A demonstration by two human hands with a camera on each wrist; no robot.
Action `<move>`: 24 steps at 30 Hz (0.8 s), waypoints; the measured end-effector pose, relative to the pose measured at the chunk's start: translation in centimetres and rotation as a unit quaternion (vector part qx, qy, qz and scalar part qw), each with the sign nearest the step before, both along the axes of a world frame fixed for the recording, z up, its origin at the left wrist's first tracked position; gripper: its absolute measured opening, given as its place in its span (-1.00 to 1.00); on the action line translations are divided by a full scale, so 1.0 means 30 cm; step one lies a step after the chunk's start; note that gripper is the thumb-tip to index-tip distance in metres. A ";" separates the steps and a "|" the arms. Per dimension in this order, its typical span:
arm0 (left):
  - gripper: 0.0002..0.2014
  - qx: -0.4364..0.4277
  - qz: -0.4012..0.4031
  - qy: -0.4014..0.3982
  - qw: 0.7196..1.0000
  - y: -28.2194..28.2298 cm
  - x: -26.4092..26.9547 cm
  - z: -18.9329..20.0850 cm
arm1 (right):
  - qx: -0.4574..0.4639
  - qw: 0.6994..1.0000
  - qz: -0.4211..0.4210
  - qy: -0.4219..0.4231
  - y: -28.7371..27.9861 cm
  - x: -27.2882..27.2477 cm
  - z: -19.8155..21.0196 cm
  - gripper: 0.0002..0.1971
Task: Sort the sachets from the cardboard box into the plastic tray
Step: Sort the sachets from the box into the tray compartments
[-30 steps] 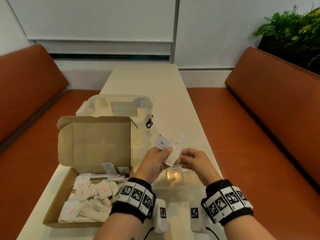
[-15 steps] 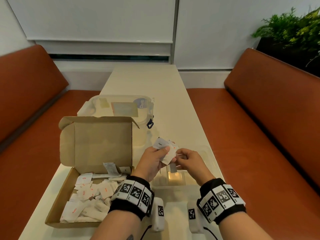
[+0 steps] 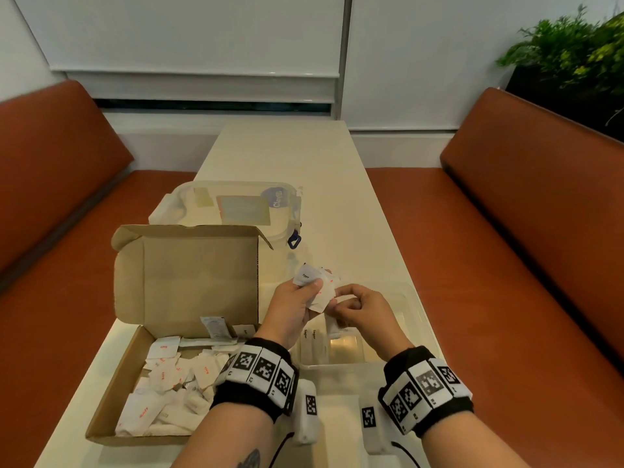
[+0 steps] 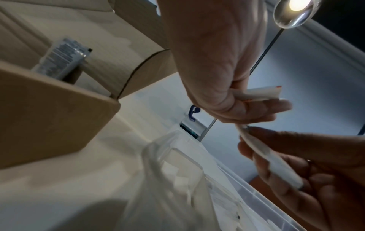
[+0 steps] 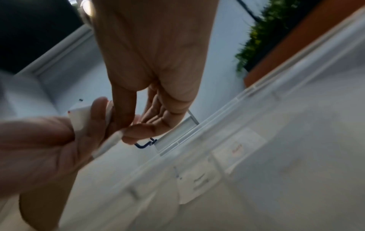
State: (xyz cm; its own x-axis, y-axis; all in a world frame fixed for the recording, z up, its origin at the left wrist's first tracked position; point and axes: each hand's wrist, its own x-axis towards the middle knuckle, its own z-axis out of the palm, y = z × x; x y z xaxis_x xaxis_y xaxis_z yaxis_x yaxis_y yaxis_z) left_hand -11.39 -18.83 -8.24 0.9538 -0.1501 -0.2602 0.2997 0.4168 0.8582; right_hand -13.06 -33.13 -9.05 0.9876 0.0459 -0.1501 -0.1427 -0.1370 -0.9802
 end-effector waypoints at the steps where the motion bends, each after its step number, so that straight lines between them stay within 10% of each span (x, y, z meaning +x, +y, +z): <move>1: -0.79 0.001 0.011 -0.001 1.000 0.003 0.004 -0.002 | -0.009 1.000 -0.007 -0.002 0.004 0.002 -0.003 -0.82; 12: -0.79 0.024 0.111 -0.031 0.993 0.029 0.016 -0.007 | -0.412 0.905 0.067 -0.086 0.121 0.017 -0.095 -0.88; 20: -0.80 0.049 0.101 -0.034 0.993 0.032 0.014 -0.013 | -0.474 0.870 0.088 -0.101 0.134 0.016 -0.116 -0.83; 24: -0.81 0.046 0.104 -0.020 0.993 0.032 0.017 -0.030 | -0.563 0.805 0.118 -0.148 0.124 0.010 -0.109 -0.82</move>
